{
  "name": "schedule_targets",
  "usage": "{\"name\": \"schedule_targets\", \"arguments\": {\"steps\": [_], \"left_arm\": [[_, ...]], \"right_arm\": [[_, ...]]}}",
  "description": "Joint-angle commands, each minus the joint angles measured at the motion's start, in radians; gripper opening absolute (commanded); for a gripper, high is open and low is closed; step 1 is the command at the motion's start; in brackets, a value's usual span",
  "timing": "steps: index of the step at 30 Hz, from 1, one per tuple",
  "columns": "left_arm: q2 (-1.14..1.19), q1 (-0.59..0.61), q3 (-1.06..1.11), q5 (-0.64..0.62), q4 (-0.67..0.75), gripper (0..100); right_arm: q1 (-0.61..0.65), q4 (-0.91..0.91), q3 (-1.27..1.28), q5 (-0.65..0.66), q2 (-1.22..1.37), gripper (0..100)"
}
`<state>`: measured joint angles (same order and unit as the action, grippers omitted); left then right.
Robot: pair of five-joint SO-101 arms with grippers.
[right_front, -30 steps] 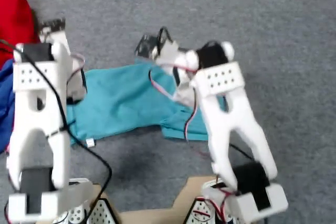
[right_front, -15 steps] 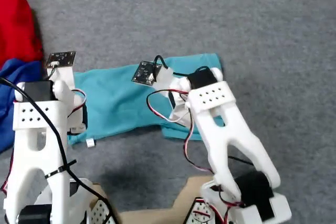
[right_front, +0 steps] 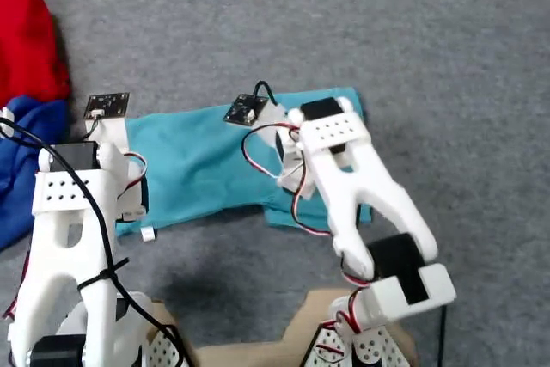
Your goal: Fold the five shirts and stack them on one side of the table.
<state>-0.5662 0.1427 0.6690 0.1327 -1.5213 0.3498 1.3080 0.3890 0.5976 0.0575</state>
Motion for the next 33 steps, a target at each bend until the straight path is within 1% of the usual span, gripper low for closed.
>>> {"name": "schedule_targets", "arguments": {"steps": [1,3,5,10,19,24,26,29,33], "left_arm": [[-0.022,-0.014,0.0,0.008,0.012,2],[-0.022,-0.014,0.0,0.008,0.012,2],[-0.022,-0.014,0.0,0.008,0.012,2],[-0.022,-0.015,0.0,0.008,0.012,2],[-0.022,-0.015,0.0,0.008,0.012,2],[-0.022,-0.015,0.0,0.008,0.012,2],[-0.022,-0.012,0.0,0.008,0.012,2],[-0.022,-0.009,0.0,0.008,0.012,2],[-0.022,-0.009,0.0,0.008,0.006,2]], "right_arm": [[-0.019,0.009,-0.042,0.014,0.019,6.6],[-0.019,0.011,-0.042,0.014,0.022,3.0],[-0.019,0.011,-0.042,0.014,0.021,1.7],[-0.016,0.052,-0.047,0.014,0.018,1.6],[-0.013,0.144,-0.036,0.014,-0.096,1.6],[0.028,0.144,0.051,0.012,-0.107,1.6],[0.041,0.118,0.07,0.006,-0.107,1.6],[0.036,0.092,0.041,0.012,-0.107,1.8],[0.035,0.091,-0.067,0.023,-0.097,1.9]]}}
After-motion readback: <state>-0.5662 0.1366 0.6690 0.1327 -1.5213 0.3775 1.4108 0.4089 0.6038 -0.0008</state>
